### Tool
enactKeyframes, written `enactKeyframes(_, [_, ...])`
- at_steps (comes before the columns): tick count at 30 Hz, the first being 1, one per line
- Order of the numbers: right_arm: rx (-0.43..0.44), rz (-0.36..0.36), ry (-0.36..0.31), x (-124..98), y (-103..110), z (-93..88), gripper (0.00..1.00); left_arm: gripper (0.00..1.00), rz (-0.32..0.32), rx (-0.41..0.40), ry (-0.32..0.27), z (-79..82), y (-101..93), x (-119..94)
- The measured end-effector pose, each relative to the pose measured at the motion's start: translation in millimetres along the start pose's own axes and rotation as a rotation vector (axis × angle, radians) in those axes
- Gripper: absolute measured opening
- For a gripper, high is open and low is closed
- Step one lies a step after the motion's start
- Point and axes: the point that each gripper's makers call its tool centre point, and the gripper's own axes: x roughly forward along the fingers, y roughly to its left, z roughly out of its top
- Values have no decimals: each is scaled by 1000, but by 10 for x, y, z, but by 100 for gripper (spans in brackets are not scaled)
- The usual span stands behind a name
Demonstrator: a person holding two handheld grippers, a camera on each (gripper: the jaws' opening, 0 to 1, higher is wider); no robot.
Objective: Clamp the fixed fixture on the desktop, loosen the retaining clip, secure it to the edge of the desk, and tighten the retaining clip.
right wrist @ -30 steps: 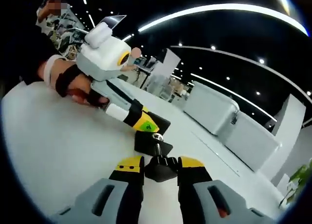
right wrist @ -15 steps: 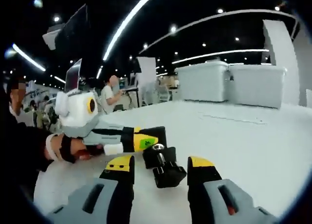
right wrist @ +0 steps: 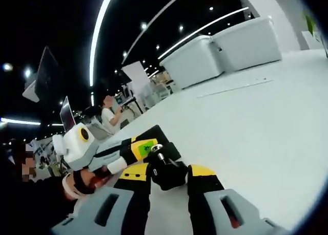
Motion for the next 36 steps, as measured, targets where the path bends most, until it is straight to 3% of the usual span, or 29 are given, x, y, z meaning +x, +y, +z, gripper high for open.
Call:
enactKeyframes(5, [5, 5, -4, -9, 27, -12, 27, 5, 0, 1, 0, 1, -2, 0])
enactKeyframes(9, [-46, 8, -16, -7, 30, 0, 27, 5, 0, 1, 0, 2, -5, -1])
enactKeyframes(13, [-222, 4, -35, -7, 34, 33, 27, 5, -1, -2, 0, 2, -6, -1])
enactKeyframes(25, [-557, -31, -82, -9, 67, 55, 27, 5, 3, -6, 1, -2, 7, 4])
enactKeyframes(34, [-855, -91, -59, -6, 43, 2, 27, 5, 3, -12, 1, -5, 8, 8])
enactKeyframes(36, [-834, -88, -65, -6, 57, 13, 27, 5, 5, -10, 2, -6, 13, 11])
